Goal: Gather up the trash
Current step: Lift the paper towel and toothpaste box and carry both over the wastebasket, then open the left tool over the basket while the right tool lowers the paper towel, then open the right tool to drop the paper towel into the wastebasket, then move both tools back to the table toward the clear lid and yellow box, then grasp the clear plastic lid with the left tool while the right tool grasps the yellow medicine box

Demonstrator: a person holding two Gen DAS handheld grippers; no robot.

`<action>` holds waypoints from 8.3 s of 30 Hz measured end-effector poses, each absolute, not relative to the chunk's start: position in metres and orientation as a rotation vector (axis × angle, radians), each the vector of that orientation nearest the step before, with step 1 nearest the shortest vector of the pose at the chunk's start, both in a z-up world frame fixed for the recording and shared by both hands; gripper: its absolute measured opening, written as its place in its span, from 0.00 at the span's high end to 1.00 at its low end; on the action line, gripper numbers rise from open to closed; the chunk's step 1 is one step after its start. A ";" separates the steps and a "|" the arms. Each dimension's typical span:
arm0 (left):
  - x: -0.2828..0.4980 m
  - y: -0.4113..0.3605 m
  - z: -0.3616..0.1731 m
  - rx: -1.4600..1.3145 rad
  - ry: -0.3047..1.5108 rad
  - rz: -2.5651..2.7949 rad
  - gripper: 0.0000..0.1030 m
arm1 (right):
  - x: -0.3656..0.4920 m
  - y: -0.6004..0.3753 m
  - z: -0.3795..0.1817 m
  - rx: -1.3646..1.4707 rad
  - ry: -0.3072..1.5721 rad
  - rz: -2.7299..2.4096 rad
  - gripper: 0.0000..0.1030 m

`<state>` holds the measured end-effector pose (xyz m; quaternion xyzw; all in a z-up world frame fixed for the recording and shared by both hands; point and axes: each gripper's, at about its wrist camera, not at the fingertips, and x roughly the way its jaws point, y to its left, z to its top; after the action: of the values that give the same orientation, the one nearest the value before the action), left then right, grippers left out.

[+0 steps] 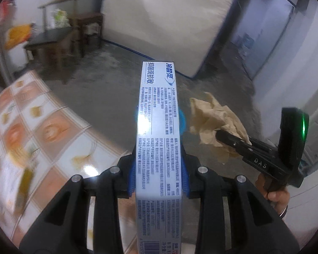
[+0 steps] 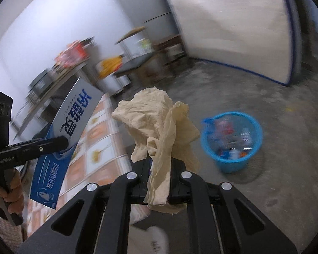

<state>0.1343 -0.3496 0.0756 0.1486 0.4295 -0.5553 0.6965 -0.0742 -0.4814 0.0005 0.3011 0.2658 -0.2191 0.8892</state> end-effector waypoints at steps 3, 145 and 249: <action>0.136 -0.402 0.063 0.348 1.029 -1.269 0.70 | -0.103 -0.515 -0.008 0.654 0.538 -0.575 0.90; 0.234 -0.009 0.053 0.082 0.690 -0.758 0.10 | 0.158 -0.323 -0.001 0.638 0.849 0.184 0.20; 0.234 0.020 -0.006 -0.186 0.994 -0.517 0.14 | 0.209 -0.247 -0.041 0.181 1.072 -0.028 0.15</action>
<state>0.2341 0.0201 -0.0057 -0.0881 0.4706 -0.2450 0.8430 0.2093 -0.2475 -0.0412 0.0863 0.5099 -0.0135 0.8558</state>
